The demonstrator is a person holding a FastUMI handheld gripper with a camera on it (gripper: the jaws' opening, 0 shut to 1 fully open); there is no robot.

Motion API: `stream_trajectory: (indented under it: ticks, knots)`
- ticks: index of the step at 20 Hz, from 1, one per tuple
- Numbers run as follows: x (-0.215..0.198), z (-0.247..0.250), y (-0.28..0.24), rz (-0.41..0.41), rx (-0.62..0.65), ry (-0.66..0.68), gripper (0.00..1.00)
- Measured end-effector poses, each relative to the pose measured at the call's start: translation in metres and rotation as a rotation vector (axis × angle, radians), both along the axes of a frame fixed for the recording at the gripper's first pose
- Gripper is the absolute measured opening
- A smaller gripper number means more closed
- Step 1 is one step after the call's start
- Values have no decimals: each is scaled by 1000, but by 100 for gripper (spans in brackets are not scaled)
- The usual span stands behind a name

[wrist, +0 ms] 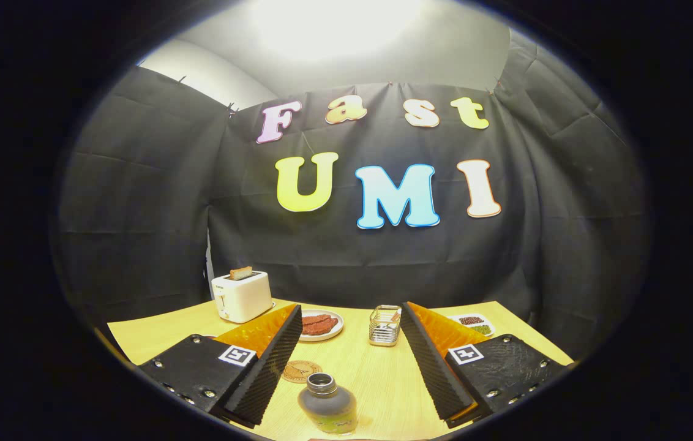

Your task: Take the bottle from table, then pour the juice into the cup, finally place the bottle on the coaster

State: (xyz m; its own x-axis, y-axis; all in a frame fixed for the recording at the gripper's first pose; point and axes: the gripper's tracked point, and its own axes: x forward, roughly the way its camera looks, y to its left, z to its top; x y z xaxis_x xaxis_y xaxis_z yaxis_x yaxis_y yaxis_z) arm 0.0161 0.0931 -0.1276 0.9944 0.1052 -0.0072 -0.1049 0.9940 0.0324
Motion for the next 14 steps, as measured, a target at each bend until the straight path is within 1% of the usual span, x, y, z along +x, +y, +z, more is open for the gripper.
stream_trajectory:
  ticks: [7, 9, 14]
  knots:
    - [12, -57, 17, -11, 53, 43, 99]
    - [16, -70, 23, -12, 46, 44, 99]
    - [23, -103, 24, -49, 21, 52, 99]
